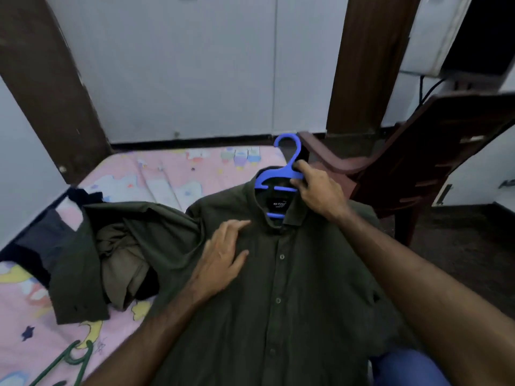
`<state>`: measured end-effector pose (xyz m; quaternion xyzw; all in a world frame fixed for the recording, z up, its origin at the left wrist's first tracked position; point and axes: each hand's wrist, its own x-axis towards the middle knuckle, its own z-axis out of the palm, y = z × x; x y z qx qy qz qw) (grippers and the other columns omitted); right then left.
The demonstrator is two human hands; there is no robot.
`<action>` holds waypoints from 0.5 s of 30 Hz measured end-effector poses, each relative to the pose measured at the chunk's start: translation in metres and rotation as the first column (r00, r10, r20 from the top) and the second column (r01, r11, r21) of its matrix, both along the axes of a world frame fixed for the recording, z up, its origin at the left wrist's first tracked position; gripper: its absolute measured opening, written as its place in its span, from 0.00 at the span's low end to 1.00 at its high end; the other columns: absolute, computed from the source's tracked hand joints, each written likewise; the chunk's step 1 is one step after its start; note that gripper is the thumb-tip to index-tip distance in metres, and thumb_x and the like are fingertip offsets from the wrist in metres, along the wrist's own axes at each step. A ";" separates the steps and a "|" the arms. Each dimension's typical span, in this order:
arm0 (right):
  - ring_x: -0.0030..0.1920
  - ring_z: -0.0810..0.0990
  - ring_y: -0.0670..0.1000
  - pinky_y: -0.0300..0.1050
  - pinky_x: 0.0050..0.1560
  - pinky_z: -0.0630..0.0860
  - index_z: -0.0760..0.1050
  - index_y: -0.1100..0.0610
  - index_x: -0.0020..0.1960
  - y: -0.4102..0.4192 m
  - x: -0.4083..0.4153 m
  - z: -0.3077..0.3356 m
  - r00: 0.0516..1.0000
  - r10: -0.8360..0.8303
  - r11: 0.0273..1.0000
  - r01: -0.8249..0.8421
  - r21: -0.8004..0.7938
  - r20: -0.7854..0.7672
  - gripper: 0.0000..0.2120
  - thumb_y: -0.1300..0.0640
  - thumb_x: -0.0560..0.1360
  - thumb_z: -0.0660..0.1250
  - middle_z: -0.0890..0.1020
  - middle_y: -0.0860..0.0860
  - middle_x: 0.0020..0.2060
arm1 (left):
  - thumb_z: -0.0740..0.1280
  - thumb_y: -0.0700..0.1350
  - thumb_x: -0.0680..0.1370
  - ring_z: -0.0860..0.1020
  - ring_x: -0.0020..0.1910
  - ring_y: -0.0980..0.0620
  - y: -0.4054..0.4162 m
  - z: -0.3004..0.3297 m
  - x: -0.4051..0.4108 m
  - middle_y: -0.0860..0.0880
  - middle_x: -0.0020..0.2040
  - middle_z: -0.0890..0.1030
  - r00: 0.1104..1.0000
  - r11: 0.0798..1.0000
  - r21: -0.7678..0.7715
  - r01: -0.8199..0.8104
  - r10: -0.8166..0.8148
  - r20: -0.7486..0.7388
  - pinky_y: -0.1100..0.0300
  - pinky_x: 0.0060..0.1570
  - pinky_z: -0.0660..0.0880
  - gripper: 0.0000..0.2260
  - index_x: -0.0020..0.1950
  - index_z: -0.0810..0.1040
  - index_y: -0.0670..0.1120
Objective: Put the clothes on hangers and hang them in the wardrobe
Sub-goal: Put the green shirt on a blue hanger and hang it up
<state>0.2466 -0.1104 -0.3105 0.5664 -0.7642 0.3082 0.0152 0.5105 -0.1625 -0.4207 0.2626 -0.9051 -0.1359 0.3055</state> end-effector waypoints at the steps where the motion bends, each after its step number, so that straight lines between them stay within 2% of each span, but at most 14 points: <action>1: 0.58 0.80 0.60 0.51 0.49 0.73 0.68 0.46 0.63 0.008 -0.003 0.027 1.000 0.003 0.997 -0.005 -0.072 -0.019 0.12 0.50 0.81 0.64 0.81 0.54 0.58 | 0.65 0.49 0.77 0.71 0.67 0.50 -0.005 0.027 0.001 0.53 0.70 0.67 0.999 0.994 -0.103 -0.043 0.041 -0.020 0.45 0.59 0.74 0.27 0.75 0.63 0.54; 4: 0.55 0.80 0.60 0.55 0.52 0.77 0.67 0.46 0.64 0.036 -0.007 0.114 0.997 0.026 0.977 -0.040 -0.209 -0.069 0.12 0.50 0.82 0.63 0.82 0.52 0.55 | 0.64 0.50 0.75 0.71 0.68 0.46 -0.018 0.121 0.000 0.49 0.71 0.68 0.981 0.932 -0.318 -0.175 0.140 -0.132 0.45 0.59 0.74 0.27 0.74 0.66 0.49; 8: 0.55 0.81 0.56 0.58 0.56 0.78 0.68 0.46 0.66 0.075 0.000 0.228 0.989 0.062 0.920 -0.108 -0.377 -0.132 0.13 0.50 0.82 0.63 0.81 0.50 0.55 | 0.70 0.49 0.74 0.67 0.72 0.42 -0.018 0.246 -0.001 0.45 0.74 0.66 0.943 0.833 -0.444 -0.330 0.263 -0.206 0.40 0.64 0.70 0.33 0.76 0.63 0.47; 10: 0.56 0.80 0.55 0.58 0.58 0.77 0.69 0.46 0.66 0.093 0.004 0.280 0.986 0.068 0.894 -0.129 -0.430 -0.155 0.13 0.49 0.82 0.63 0.81 0.49 0.57 | 0.71 0.51 0.75 0.64 0.74 0.40 -0.011 0.298 -0.001 0.44 0.76 0.62 0.918 0.797 -0.458 -0.394 0.320 -0.232 0.38 0.67 0.66 0.36 0.78 0.59 0.48; 12: 0.58 0.80 0.54 0.59 0.60 0.77 0.69 0.45 0.66 0.112 0.003 0.324 0.979 0.087 0.868 -0.165 -0.468 -0.183 0.13 0.48 0.82 0.64 0.81 0.49 0.59 | 0.70 0.52 0.76 0.63 0.74 0.40 0.000 0.342 -0.001 0.44 0.78 0.59 0.913 0.819 -0.415 -0.396 0.300 -0.278 0.35 0.68 0.65 0.36 0.79 0.55 0.50; 15: 0.58 0.80 0.51 0.58 0.63 0.76 0.70 0.45 0.66 0.140 -0.009 0.364 0.966 0.098 0.860 -0.202 -0.468 -0.237 0.13 0.49 0.82 0.65 0.80 0.46 0.59 | 0.67 0.49 0.80 0.70 0.69 0.41 0.012 0.385 -0.009 0.44 0.75 0.64 0.908 0.871 -0.353 -0.342 0.210 -0.361 0.36 0.65 0.68 0.30 0.78 0.57 0.50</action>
